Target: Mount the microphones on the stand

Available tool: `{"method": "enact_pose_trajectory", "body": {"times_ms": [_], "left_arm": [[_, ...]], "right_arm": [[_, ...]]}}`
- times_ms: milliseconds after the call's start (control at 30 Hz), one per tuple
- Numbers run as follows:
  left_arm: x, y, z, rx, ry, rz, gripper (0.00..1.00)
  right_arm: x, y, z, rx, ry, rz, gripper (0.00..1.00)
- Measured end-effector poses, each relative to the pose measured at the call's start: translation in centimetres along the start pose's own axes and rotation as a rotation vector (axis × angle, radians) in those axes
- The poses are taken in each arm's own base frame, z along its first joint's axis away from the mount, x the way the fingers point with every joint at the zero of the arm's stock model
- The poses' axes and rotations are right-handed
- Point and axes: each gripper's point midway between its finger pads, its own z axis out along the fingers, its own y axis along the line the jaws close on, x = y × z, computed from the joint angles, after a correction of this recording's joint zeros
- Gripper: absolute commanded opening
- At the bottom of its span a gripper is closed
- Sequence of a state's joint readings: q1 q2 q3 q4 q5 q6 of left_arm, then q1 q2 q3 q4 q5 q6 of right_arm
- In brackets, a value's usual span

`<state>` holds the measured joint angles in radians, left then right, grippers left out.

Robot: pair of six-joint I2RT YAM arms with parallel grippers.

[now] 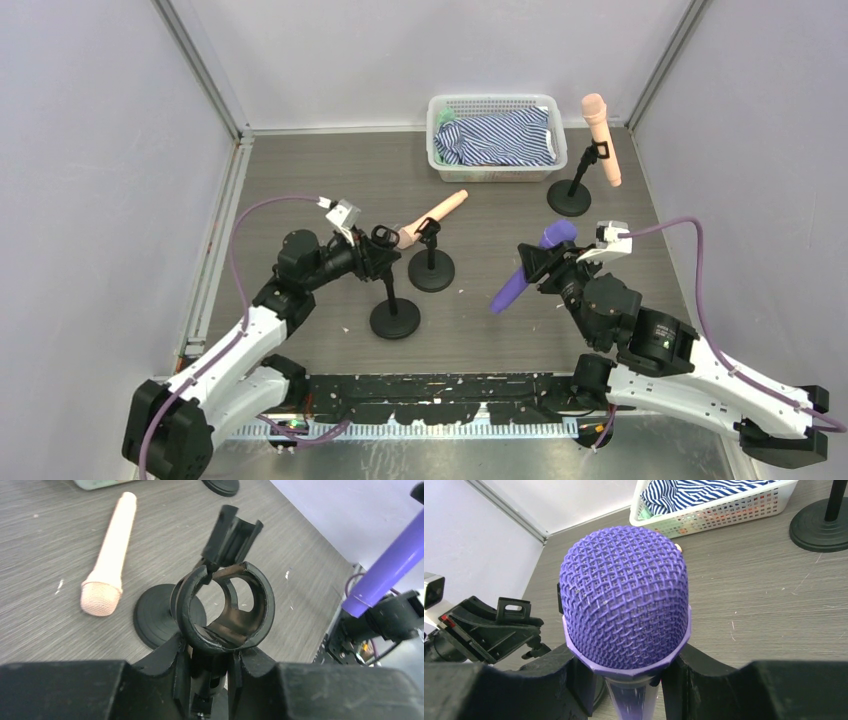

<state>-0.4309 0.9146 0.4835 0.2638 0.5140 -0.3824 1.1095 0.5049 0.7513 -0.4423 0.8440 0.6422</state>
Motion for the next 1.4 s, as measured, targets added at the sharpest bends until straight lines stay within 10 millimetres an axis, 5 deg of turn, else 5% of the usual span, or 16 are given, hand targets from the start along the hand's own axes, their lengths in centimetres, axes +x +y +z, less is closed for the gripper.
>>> {"method": "enact_pose_trajectory", "body": {"times_ms": [367, 667, 900, 1200, 1400], "left_arm": [[0.2, -0.8, -1.2, -0.243, -0.059, 0.076, 0.01], [0.6, 0.7, -2.0, -0.535, -0.098, 0.192, 0.01], [1.4, -0.7, -2.0, -0.731, -0.144, 0.304, 0.01], [1.3, 0.3, -3.2, -0.814, -0.232, 0.207, 0.43], [3.7, 0.3, -4.1, -0.69, -0.194, 0.157, 0.65]], "right_arm": [[0.5, 0.3, 0.2, -0.002, 0.017, -0.003, 0.01], [0.6, 0.3, 0.2, -0.005, 0.02, 0.001, 0.01], [0.7, 0.3, 0.2, -0.004, 0.021, 0.001, 0.01], [0.9, 0.2, 0.3, -0.004, 0.025, -0.002, 0.01], [1.0, 0.2, 0.3, -0.002, 0.027, -0.005, 0.01]]}}
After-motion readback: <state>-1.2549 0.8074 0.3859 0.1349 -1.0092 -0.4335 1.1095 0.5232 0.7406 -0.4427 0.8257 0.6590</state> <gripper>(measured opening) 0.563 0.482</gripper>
